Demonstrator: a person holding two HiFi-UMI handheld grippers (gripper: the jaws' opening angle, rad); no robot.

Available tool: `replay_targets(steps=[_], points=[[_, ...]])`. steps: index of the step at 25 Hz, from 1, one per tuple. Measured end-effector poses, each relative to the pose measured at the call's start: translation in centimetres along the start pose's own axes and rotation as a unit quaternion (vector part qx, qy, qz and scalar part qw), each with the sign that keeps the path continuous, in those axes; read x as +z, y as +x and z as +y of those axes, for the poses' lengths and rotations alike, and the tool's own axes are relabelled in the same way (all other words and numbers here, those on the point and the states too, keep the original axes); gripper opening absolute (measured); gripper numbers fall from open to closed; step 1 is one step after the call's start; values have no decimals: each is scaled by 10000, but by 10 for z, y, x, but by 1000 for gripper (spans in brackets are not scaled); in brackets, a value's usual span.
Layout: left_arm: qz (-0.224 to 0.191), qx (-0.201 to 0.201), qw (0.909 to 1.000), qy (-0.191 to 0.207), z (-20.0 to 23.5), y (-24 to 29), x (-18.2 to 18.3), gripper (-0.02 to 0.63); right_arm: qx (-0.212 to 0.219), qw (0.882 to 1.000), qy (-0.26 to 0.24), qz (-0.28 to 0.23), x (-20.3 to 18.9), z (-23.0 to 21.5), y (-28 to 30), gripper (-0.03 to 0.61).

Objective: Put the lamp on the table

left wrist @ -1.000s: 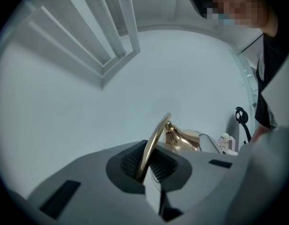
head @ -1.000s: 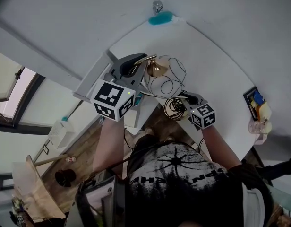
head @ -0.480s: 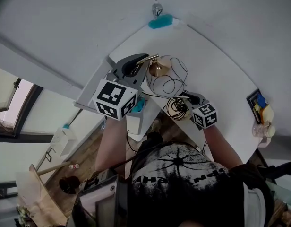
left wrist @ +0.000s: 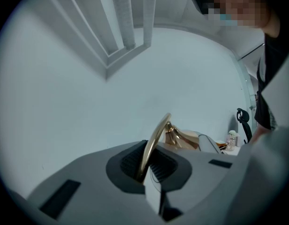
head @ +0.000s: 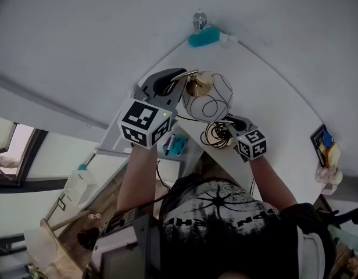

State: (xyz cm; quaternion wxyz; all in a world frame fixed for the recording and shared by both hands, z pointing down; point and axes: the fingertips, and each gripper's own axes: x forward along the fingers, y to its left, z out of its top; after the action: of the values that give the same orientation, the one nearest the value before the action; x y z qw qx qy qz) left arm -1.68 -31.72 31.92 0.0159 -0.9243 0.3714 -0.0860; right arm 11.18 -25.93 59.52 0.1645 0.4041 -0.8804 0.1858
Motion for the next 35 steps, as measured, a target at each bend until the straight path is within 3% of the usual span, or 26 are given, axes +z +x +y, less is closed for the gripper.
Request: replay_targets(steps=[9, 35], points=[[70, -93, 9999, 74, 94, 40, -5, 17, -62, 9998, 183, -13, 44, -24, 89, 25], [76, 438, 9964, 716, 232, 115, 12, 17, 130, 9987, 134, -476, 153, -104, 266, 26]])
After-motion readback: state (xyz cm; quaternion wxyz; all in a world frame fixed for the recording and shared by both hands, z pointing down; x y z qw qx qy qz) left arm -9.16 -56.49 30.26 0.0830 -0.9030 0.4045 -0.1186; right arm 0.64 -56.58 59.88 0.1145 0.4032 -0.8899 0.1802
